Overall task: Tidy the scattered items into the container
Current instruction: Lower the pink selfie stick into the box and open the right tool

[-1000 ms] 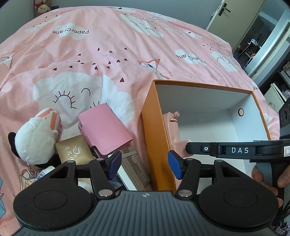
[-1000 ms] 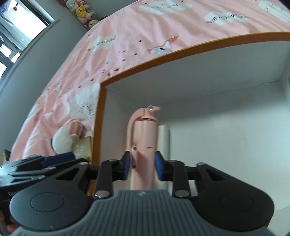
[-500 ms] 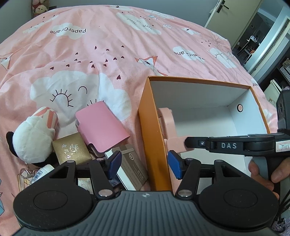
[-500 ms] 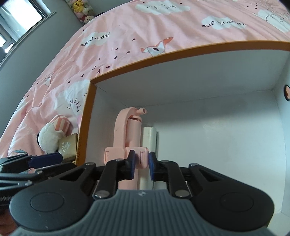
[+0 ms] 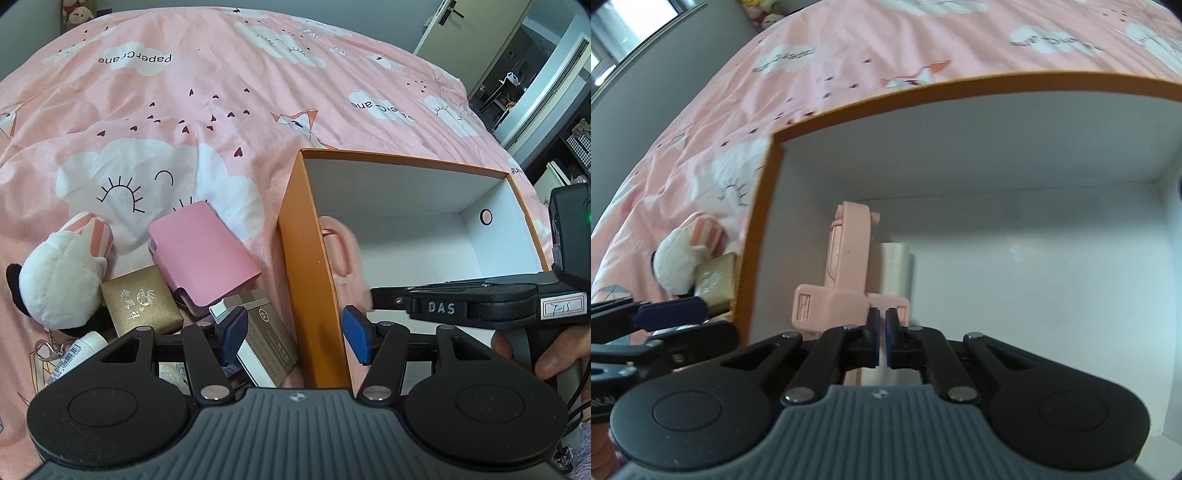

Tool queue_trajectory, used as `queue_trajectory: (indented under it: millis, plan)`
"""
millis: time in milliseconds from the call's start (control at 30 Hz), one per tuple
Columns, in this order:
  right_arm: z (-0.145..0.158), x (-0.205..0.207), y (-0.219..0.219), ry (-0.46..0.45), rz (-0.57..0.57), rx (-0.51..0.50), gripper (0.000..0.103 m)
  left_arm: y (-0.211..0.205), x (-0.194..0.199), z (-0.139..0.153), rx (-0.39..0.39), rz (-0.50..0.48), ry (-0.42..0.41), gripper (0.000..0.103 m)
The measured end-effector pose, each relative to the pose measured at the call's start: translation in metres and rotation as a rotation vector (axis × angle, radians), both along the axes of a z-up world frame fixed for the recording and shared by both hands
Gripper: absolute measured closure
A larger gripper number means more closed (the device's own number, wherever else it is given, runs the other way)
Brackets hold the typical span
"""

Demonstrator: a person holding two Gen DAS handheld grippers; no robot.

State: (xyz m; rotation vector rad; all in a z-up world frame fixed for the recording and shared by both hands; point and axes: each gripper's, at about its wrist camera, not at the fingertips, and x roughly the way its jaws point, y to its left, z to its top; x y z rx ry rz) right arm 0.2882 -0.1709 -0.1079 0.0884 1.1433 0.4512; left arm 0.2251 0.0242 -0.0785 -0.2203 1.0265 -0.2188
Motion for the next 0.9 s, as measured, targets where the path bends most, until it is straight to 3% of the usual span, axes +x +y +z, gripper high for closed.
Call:
queue_trajectory:
  millis: [367,667,767,900]
  plan:
    - [-0.004,-0.005,0.01,0.01,0.005,-0.014,0.098,-0.003,-0.004,-0.002,0.019,0.017,-0.014,0.037]
    - [0.004,-0.016,0.013,-0.049,0.011,-0.069,0.093,-0.01,-0.015,0.005,0.08,0.011,-0.068,0.037]
    - [0.012,-0.024,0.013,-0.089,0.01,-0.102,0.089,-0.01,-0.019,0.008,0.089,0.018,-0.081,0.037]
    - [0.024,-0.039,0.012,-0.152,0.006,-0.125,0.077,-0.011,-0.027,0.014,0.117,0.035,-0.105,0.037]
